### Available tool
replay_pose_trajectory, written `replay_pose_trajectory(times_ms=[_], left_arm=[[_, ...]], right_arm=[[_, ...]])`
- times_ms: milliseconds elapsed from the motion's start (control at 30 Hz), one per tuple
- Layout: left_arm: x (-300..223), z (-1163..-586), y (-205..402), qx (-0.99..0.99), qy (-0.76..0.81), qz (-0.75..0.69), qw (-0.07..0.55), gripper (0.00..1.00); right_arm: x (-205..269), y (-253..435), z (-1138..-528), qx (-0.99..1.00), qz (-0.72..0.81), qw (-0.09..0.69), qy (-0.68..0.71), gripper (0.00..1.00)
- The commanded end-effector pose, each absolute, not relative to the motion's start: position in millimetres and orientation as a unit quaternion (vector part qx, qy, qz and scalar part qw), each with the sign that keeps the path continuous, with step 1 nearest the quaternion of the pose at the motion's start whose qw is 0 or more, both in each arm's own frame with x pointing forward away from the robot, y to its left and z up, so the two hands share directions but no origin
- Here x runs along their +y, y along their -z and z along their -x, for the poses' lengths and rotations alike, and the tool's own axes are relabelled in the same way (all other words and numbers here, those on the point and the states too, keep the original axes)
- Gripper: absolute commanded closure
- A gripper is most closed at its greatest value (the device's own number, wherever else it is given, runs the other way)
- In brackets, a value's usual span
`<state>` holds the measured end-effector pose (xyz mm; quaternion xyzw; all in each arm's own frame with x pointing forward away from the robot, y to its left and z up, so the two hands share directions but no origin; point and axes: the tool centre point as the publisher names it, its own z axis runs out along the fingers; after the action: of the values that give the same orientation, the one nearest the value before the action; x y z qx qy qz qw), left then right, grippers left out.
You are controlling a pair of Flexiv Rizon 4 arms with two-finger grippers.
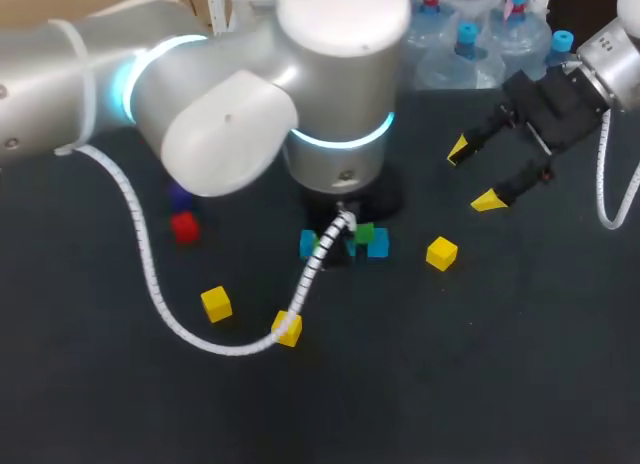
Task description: Place the blue cubes, place green cubes on the blue cubes, place the yellow cubes on the green cubes, then place the red cubes on the yellow cubes, and place purple cube on the red cubes.
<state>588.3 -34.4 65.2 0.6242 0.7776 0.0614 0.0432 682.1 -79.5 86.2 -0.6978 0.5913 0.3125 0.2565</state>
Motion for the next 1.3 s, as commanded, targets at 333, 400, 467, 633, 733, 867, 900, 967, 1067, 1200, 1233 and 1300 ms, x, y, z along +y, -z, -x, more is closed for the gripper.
replay_pose_trajectory(times_ms=[333,400,467,633,733,867,900,967,1067,1200,1233,1300], left_arm=[[-42.2,-618.6,-51.5,0.746,-0.042,-0.664,0.002,1.00],[-44.7,-622.1,-49.9,0.744,-0.042,-0.667,-0.006,1.00],[-44.5,-625.7,-48.4,0.744,-0.036,-0.667,-0.013,1.00],[-42.9,-630.8,-45.3,0.750,-0.032,-0.661,-0.019,1.00],[-43.2,-630.8,-41.7,0.753,-0.034,-0.657,-0.022,1.00],[-38.9,-630.9,-36.3,0.761,-0.023,-0.648,-0.012,1.00],[-38.0,-631.2,-35.3,0.762,-0.019,-0.647,-0.009,1.00],[-37.4,-631.6,-33.9,0.764,-0.018,-0.645,-0.008,1.00],[-39.0,-631.8,-32.4,0.764,-0.018,-0.644,-0.005,1.00],[-39.8,-633.2,-27.4,0.766,-0.016,-0.643,-0.002,1.00],[-39.7,-633.9,-26.1,0.766,-0.015,-0.643,-0.002,1.00],[-39.9,-635.2,-25.0,0.766,-0.014,-0.643,-0.003,1.00]], right_arm=[[-79.3,-85.8,-682.1,0.591,0.698,0.257,-0.313,0.00],[-79.3,-85.8,-682.1,0.591,0.698,0.257,-0.313,0.00],[-79.3,-85.8,-682.1,0.591,0.698,0.257,-0.313,0.00],[-79.3,-85.8,-682.1,0.591,0.698,0.257,-0.313,0.00],[-79.3,-85.8,-682.1,0.591,0.698,0.257,-0.313,0.00],[-79.3,-85.8,-682.1,0.591,0.698,0.257,-0.313,0.00],[-79.3,-85.8,-682.1,0.591,0.698,0.257,-0.313,0.00],[-79.3,-85.8,-682.1,0.591,0.698,0.257,-0.313,0.00],[-79.3,-85.8,-682.1,0.591,0.698,0.257,-0.313,0.00],[-79.3,-85.8,-682.1,0.591,0.698,0.257,-0.313,0.00],[-79.3,-85.8,-682.1,0.591,0.698,0.257,-0.313,0.00],[-79.3,-85.8,-682.1,0.591,0.698,0.257,-0.313,0.00]])
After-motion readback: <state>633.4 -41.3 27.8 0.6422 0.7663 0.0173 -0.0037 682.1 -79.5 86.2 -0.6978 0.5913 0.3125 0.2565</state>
